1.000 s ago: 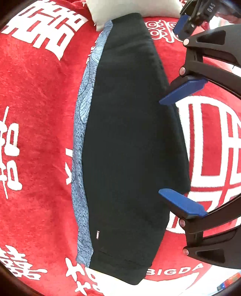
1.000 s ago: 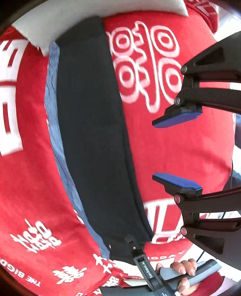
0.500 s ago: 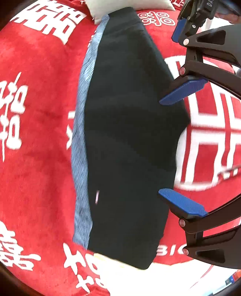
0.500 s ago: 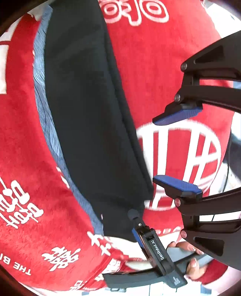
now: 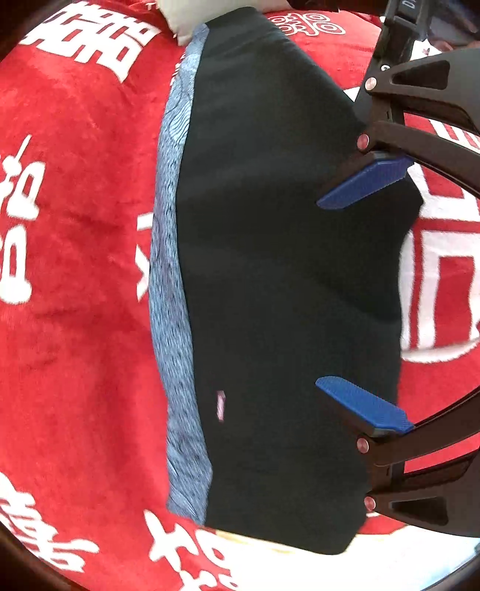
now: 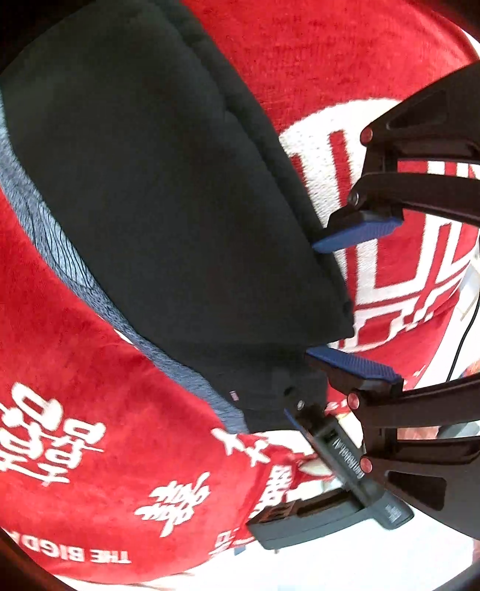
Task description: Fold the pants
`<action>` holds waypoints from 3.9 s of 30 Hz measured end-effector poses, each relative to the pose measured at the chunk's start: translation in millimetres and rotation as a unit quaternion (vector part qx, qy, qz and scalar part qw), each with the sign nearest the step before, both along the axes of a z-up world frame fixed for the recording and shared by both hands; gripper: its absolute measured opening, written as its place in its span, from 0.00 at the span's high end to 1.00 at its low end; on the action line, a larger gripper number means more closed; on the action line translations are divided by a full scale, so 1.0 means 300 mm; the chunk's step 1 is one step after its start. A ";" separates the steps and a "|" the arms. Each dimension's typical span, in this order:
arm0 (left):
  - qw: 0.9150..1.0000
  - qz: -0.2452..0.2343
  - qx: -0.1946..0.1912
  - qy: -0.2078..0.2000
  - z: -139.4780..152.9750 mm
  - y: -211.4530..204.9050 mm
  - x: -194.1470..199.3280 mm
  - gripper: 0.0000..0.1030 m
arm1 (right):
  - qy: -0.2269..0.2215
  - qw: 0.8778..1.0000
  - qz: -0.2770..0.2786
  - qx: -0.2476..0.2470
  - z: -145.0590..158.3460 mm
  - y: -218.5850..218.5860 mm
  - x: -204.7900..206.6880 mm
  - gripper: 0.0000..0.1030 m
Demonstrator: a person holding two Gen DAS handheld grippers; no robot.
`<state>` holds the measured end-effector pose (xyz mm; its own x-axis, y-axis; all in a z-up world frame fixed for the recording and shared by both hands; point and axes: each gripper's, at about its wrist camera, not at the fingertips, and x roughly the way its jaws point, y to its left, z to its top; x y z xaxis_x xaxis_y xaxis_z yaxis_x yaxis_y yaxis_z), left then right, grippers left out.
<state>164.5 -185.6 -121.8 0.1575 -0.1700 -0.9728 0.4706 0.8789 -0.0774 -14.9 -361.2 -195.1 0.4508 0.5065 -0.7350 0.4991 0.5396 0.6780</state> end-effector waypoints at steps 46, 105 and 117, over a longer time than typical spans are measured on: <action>0.997 0.034 0.041 -0.053 0.005 -0.173 0.145 0.09 | 0.009 0.963 0.114 -0.244 0.214 -0.309 0.049 0.48; 0.989 -0.083 0.116 -0.025 -0.009 -0.656 -0.199 0.01 | 0.117 0.952 -0.045 -0.280 0.198 -0.681 -0.452 0.26; 0.985 -0.128 0.115 -0.029 -0.011 -0.909 -0.271 0.01 | 0.126 0.954 -0.085 -0.260 0.184 -0.849 -0.538 0.26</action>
<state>83.2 -458.3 -124.9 0.1942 0.0130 -0.9809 0.6766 0.7223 0.1435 -176.4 -615.8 -139.8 0.2706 -0.0202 -0.9625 0.7210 0.6667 0.1887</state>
